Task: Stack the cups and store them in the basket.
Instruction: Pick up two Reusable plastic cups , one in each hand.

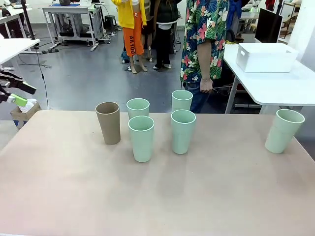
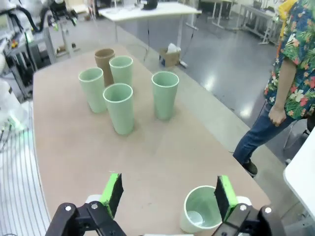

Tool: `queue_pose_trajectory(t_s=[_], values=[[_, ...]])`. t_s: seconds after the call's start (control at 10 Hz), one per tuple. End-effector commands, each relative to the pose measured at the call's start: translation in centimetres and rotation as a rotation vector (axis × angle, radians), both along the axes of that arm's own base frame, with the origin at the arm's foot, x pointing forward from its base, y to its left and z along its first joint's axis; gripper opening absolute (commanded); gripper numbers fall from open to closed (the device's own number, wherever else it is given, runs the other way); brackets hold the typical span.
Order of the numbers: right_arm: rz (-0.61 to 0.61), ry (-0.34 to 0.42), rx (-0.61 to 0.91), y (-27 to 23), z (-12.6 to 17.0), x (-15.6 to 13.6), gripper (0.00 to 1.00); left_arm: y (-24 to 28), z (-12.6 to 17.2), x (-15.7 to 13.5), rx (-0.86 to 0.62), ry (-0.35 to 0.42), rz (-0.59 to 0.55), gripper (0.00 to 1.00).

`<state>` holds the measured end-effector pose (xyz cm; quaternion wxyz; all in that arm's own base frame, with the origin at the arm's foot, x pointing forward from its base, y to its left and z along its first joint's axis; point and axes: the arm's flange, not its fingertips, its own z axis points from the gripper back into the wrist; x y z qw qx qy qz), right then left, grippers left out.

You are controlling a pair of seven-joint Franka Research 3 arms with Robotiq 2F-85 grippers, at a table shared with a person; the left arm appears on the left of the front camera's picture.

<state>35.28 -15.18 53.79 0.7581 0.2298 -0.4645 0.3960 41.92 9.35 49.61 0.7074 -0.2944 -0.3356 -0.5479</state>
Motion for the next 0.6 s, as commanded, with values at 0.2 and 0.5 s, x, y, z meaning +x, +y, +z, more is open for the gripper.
queue_pose_trajectory(t_s=[0.2, 0.5], values=[[-0.002, -0.019, 0.124, -1.9, -0.7, -0.9, 1.00, 0.2, 0.1, -1.5, -0.144, -0.098, 0.016, 1.00], [-0.003, -0.023, 0.147, -2.1, -0.6, -0.9, 1.00, -1.6, -0.1, -4.0, -0.148, -0.123, 0.012, 1.00]])
